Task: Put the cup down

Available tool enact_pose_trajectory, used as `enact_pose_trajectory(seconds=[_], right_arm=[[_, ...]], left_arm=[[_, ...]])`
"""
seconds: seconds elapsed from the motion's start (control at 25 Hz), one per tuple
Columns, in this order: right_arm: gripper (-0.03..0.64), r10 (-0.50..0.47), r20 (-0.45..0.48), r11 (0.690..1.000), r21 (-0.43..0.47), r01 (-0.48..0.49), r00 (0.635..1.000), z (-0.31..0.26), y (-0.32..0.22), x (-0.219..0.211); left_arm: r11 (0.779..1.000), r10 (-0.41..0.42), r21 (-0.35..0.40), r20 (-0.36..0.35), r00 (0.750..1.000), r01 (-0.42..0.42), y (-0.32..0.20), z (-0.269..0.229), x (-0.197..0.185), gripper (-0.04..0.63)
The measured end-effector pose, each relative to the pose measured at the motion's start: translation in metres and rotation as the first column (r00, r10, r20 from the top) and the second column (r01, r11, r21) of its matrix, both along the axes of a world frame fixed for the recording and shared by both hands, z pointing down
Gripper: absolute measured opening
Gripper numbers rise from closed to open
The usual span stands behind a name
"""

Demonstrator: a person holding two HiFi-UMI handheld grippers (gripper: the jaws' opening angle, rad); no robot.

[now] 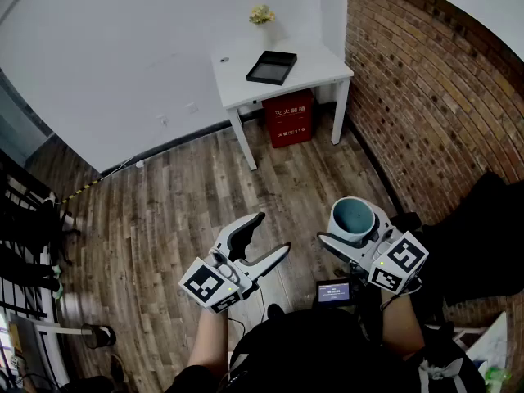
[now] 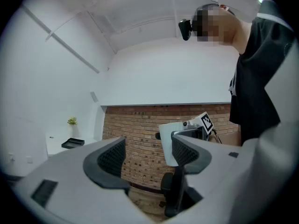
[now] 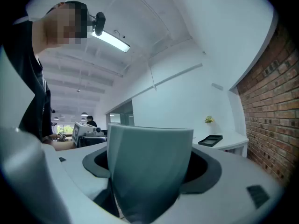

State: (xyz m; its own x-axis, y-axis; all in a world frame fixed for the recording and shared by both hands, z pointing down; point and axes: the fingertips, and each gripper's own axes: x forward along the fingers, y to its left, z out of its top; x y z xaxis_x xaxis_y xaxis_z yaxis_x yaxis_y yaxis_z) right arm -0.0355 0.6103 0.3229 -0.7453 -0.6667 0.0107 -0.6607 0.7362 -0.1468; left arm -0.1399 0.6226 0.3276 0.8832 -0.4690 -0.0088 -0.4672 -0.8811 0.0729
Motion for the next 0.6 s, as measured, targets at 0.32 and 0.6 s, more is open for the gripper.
enact_pose_trajectory(seconds=[0.32, 0.6], right_arm=[[0.403, -0.008, 0.002, 1.0, 0.002, 0.008, 1.0, 0.0, -0.007, -0.002], [0.403, -0.043, 0.014, 0.999, -0.009, 0.043, 0.999, 0.002, -0.027, -0.001]], left_arm=[[1.0, -0.008, 0.002, -0.002, 1.0, 0.008, -0.006, 0.002, -0.001, 0.318], [0.999, -0.03, -0.01, -0.002, 1.0, 0.03, -0.025, 0.006, 0.002, 0.314]])
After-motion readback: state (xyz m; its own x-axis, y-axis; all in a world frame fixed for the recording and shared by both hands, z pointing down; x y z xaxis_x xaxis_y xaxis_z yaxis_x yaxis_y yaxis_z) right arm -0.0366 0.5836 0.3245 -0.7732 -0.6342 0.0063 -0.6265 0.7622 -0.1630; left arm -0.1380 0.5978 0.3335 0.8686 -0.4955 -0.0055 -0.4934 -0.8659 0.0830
